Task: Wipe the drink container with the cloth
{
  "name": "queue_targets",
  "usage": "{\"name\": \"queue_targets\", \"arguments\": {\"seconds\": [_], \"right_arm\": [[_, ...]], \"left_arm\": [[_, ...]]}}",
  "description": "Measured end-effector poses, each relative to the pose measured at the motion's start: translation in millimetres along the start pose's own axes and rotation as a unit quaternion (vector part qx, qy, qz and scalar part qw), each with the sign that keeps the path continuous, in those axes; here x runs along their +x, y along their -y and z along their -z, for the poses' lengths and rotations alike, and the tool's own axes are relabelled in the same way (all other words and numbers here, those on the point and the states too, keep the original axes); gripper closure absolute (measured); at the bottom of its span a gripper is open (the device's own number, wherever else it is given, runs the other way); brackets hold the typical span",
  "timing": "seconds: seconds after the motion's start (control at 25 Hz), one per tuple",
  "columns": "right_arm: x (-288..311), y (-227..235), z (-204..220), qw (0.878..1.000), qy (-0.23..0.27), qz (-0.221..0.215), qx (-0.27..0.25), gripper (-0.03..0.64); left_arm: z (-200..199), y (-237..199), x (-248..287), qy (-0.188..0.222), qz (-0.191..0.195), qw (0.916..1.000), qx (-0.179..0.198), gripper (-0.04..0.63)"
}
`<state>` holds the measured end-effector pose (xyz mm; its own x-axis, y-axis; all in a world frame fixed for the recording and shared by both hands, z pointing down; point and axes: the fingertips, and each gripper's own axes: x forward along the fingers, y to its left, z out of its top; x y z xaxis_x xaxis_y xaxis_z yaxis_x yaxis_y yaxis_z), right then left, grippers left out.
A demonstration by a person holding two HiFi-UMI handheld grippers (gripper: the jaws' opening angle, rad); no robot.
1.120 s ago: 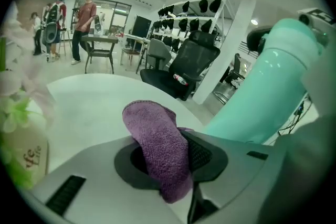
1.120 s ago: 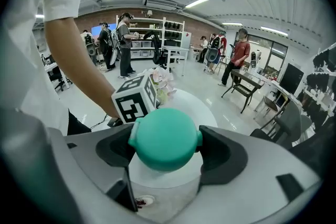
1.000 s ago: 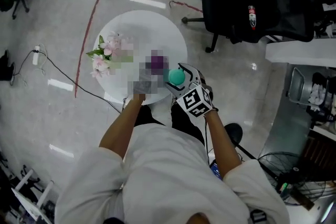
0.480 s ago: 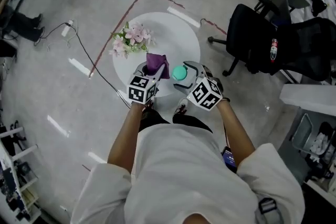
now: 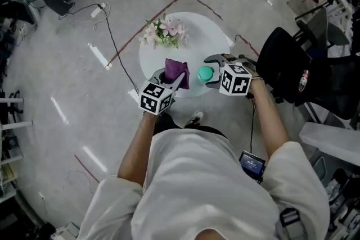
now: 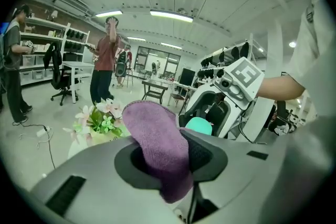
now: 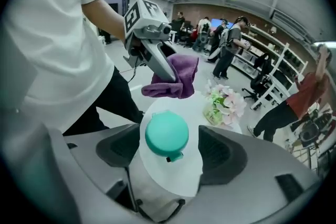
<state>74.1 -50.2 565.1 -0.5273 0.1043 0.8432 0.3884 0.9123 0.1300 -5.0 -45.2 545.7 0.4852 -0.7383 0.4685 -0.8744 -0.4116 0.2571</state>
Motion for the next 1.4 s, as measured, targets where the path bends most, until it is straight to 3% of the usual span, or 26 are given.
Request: {"name": "queue_targets", "arguments": {"seconds": [0.12, 0.28, 0.4, 0.52, 0.76, 1.04, 1.16, 1.4], "right_arm": [[12, -5, 3, 0.999, -0.025, -0.031, -0.006, 0.264], [20, -4, 4, 0.998, -0.011, -0.029, 0.049, 0.310], [23, 2, 0, 0.995, 0.001, -0.002, 0.097, 0.311], [25, 15, -4, 0.985, 0.014, 0.061, 0.163, 0.313], [30, 28, -9, 0.932, 0.015, 0.178, 0.317, 0.313], [28, 32, -3, 0.852, 0.003, 0.274, 0.446, 0.313], [29, 32, -1, 0.830, 0.003, 0.297, 0.473, 0.313], [29, 32, 3, 0.796, -0.006, 0.324, 0.511, 0.313]], "left_arm": [[2, 4, -8, 0.001, -0.002, 1.0000, 0.001, 0.477], [3, 7, -13, -0.003, 0.014, 0.9998, 0.015, 0.477], [-1, 4, -12, -0.006, 0.035, 0.9991, 0.023, 0.476], [-8, -2, -6, -0.015, 0.057, 0.9976, 0.036, 0.477], [-28, -15, 18, -0.038, 0.110, 0.9918, 0.055, 0.477], [-20, -6, 52, -0.092, 0.205, 0.9701, 0.093, 0.477], [-11, -10, 66, -0.109, 0.224, 0.9623, 0.108, 0.477], [14, -9, 89, -0.145, 0.269, 0.9443, 0.123, 0.477]]}}
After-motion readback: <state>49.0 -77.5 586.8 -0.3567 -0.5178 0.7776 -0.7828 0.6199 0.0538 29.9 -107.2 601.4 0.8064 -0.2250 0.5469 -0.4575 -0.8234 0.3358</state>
